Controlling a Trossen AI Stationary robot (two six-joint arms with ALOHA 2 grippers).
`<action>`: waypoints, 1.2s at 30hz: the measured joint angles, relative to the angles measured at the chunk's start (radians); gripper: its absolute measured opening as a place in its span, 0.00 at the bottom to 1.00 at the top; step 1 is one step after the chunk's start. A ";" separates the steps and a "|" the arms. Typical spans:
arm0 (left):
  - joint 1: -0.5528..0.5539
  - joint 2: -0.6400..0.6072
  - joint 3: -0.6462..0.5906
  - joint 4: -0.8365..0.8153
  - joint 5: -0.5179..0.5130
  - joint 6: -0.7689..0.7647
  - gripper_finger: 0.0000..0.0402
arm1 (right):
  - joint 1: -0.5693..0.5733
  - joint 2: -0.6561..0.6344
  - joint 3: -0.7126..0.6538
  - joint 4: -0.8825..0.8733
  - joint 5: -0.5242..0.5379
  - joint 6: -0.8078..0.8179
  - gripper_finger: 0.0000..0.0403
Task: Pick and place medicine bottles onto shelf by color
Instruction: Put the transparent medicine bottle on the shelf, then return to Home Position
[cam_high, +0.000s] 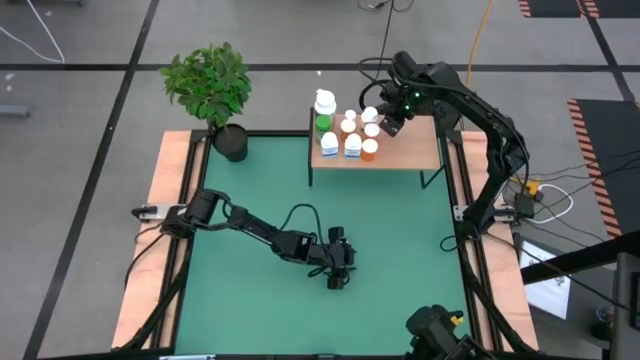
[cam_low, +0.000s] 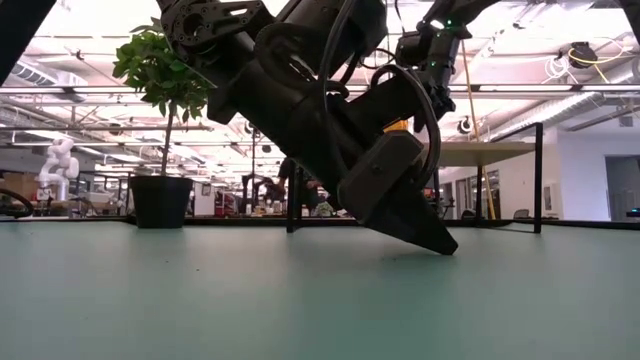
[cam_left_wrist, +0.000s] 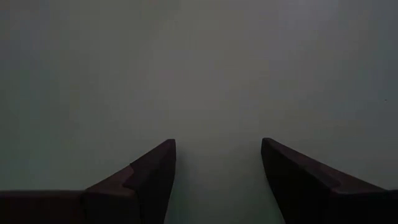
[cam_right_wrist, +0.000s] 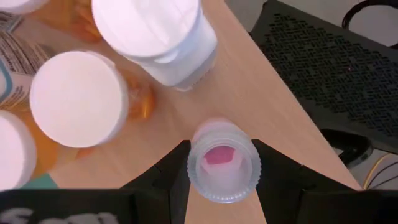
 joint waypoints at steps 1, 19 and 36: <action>0.000 0.000 0.000 -0.001 0.000 -0.001 0.60 | 0.000 0.000 0.000 -0.002 0.000 0.000 0.35; 0.001 0.001 -0.001 0.004 0.000 0.027 0.60 | 0.079 -0.003 -0.035 -0.021 0.002 -0.039 0.41; 0.008 -0.050 -0.023 -0.029 -0.021 0.033 0.60 | 0.113 -0.159 -0.038 -0.067 0.059 -0.057 0.57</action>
